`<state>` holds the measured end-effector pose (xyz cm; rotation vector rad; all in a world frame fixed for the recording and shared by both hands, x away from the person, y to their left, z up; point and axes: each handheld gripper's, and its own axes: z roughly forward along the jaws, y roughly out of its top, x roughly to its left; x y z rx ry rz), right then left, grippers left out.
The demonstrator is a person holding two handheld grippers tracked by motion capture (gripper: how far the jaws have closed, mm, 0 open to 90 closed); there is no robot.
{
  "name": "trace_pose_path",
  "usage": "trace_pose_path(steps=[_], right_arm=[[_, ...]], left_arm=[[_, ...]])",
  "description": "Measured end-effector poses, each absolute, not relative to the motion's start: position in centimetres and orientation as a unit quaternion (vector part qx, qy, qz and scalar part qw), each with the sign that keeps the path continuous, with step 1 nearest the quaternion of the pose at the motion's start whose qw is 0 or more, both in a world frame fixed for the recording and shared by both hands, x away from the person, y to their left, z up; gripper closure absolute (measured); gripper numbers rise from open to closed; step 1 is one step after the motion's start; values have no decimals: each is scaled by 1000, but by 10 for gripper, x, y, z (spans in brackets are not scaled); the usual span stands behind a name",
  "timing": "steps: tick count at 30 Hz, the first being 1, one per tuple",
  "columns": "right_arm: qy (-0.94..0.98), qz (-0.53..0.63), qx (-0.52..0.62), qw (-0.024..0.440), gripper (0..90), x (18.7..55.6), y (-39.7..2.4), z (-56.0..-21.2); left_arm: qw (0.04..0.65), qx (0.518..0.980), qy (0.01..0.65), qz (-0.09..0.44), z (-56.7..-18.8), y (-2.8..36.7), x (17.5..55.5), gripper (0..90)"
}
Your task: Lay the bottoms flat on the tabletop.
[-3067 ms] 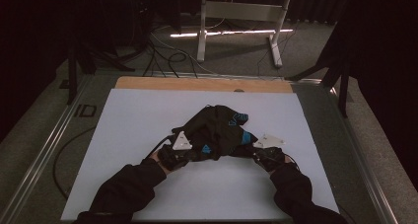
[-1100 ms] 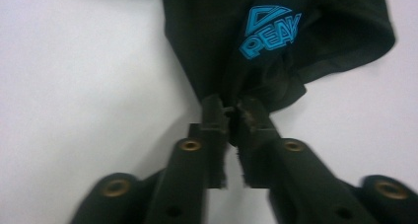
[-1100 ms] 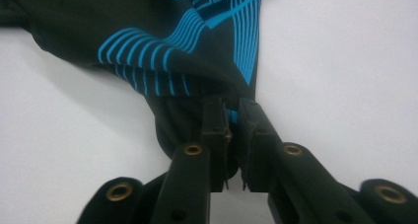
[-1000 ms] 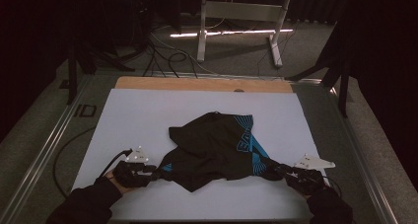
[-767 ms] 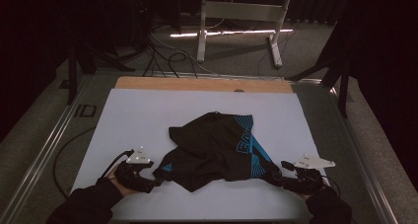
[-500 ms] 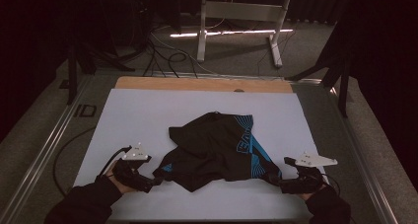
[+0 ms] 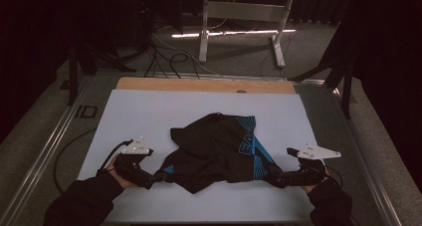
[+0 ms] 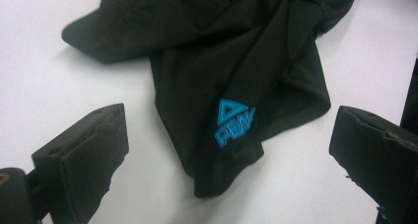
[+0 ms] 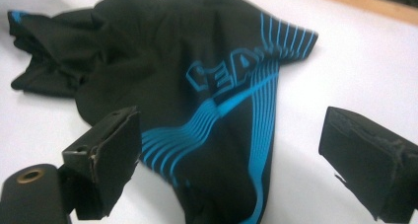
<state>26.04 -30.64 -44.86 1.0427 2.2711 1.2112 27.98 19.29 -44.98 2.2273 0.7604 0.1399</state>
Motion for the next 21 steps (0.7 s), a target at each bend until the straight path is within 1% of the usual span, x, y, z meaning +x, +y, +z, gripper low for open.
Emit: trace_pose_path(steps=[4, 11, 21], right_arm=[[800, 433, 365, 195, 90, 269, -304, -441], [802, 438, 354, 198, 91, 289, -294, -431], [807, 433, 348, 200, 92, 327, -278, -431]], left_arm=[[383, 871, 301, 58, -446, 192, 288, 25], [383, 871, 301, 67, -439, 185, 299, 47], [380, 861, 330, 77, -435, 179, 322, 47]])
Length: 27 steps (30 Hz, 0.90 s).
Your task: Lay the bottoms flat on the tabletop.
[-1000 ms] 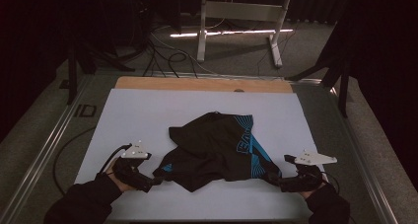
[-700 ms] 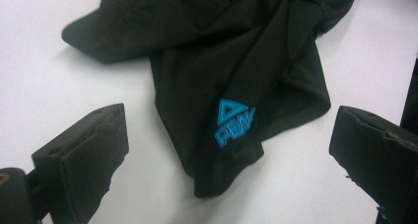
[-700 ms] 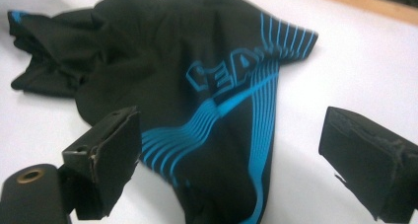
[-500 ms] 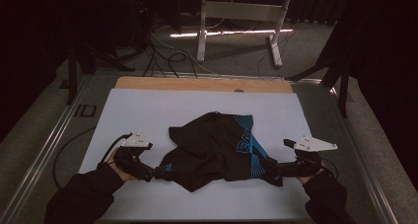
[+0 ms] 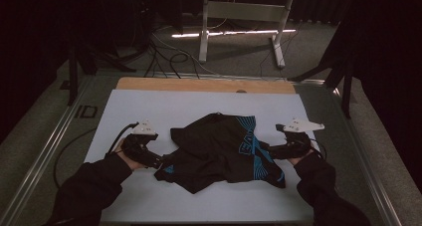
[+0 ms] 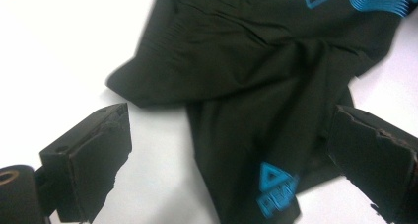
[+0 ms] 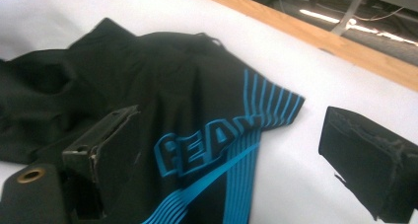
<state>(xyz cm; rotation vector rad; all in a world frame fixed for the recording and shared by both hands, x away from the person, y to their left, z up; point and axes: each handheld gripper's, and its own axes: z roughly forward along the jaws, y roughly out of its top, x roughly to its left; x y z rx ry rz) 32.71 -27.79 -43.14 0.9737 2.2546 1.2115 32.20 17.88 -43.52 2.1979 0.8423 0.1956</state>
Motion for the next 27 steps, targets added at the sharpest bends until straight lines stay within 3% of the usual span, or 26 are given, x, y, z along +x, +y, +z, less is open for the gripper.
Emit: trace_pose_path(steps=[21, 27], right_arm=[[800, 422, 391, 169, 92, 405, -259, -453], [796, 416, 409, 163, 137, 422, -258, -468]], left_arm=[[355, 844, 394, 78, -470, 169, 374, 84], [351, 838, 410, 75, -483, 170, 386, 103]])
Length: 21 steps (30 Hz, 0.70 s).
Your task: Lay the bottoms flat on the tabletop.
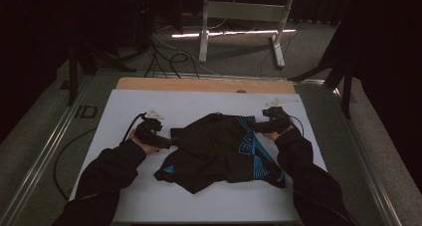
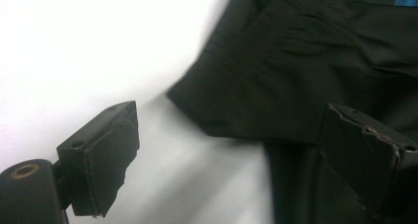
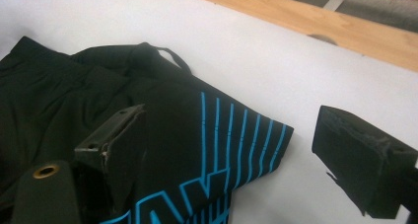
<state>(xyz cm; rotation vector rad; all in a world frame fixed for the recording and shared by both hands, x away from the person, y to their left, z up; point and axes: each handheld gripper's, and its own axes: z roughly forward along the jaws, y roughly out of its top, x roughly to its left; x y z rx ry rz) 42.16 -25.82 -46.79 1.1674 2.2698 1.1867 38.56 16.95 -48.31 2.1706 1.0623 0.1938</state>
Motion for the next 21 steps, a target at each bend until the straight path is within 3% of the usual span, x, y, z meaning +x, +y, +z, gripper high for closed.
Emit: trace_pose_path(steps=[11, 21], right_arm=[[790, 386, 448, 159, 230, 449, -263, -501], [796, 353, 470, 145, 295, 462, -260, -524]], left_arm=[[343, 826, 442, 73, -504, 170, 401, 164], [343, 818, 454, 81, -514, 163, 408, 342]])
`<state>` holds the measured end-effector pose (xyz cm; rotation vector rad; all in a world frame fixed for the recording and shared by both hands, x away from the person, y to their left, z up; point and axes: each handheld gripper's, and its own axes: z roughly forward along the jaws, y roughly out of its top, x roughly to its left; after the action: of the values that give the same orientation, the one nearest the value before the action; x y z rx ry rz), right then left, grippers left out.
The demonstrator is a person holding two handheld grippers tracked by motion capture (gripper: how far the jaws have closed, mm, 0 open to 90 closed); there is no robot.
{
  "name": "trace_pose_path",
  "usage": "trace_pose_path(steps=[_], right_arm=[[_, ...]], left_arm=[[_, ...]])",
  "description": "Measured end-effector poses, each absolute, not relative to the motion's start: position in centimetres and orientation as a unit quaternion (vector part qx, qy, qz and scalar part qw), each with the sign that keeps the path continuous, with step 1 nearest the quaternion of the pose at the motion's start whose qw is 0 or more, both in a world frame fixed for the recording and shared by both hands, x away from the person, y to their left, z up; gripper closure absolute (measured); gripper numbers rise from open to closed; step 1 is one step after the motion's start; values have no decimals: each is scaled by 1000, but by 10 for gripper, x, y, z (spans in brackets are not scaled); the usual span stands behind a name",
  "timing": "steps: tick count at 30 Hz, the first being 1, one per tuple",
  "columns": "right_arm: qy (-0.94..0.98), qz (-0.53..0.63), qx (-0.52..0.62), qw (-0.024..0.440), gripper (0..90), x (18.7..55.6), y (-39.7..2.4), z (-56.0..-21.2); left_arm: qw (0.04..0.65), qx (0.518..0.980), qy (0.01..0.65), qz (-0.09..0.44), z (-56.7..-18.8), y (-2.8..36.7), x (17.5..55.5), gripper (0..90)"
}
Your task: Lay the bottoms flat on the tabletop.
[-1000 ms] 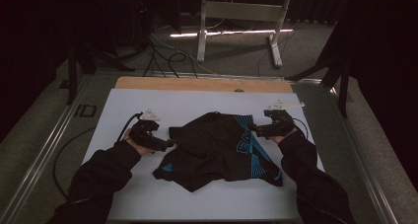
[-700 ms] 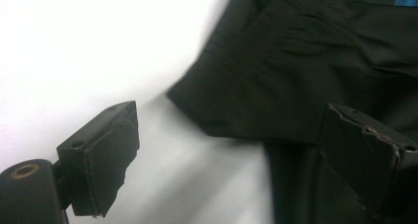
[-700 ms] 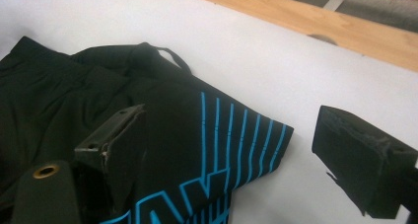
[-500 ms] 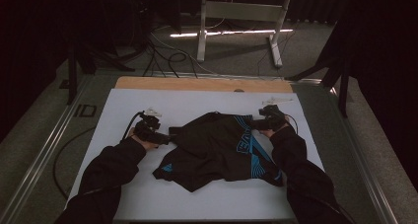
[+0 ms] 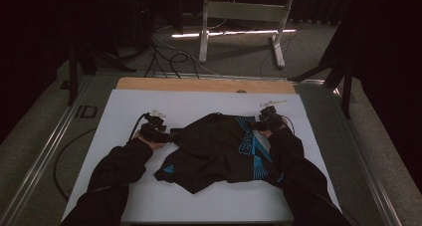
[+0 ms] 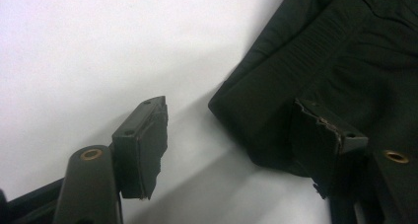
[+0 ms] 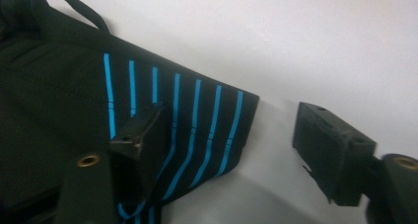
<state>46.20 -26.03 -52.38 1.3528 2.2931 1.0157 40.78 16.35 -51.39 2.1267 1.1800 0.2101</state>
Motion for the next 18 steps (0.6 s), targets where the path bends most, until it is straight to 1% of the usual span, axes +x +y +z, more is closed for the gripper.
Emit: trace_pose_path(steps=[2, 3, 5, 6, 7, 9, 10, 11, 12, 13, 15, 17, 18], right_arm=[[799, 350, 467, 147, 315, 463, -260, -524], [800, 351, 465, 145, 354, 463, -259, -524], [804, 348, 461, 144, 392, 463, -258, -523], [805, 349, 457, 142, 448, 464, -257, -523], [806, 352, 455, 137, 473, 464, -257, -523], [812, 350, 447, 136, 537, 464, -256, -522], [814, 350, 444, 135, 551, 464, -255, -522], [814, 348, 444, 138, 596, 463, -254, -522], [814, 347, 444, 142, 661, 463, -255, -522], [816, 346, 440, 143, 668, 462, -256, -522], [815, 345, 442, 143, 756, 462, -257, -522], [815, 347, 442, 141, 808, 461, -258, -521], [814, 349, 442, 141, 818, 461, -259, -521]], left_arm=[[339, 819, 456, 82, -516, 162, 409, 368], [340, 818, 457, 80, -516, 161, 409, 386], [339, 819, 456, 79, -515, 160, 409, 441], [336, 820, 455, 83, -515, 159, 408, 468], [334, 820, 456, 85, -515, 158, 408, 484], [329, 822, 455, 91, -515, 157, 408, 559], [328, 824, 453, 94, -515, 156, 407, 576], [327, 824, 453, 97, -515, 156, 407, 615], [328, 822, 456, 96, -515, 157, 407, 646], [329, 820, 459, 92, -515, 157, 407, 685], [334, 820, 457, 90, -514, 157, 407, 752], [334, 822, 452, 92, -513, 156, 406, 794], [334, 823, 450, 95, -513, 155, 406, 803]])
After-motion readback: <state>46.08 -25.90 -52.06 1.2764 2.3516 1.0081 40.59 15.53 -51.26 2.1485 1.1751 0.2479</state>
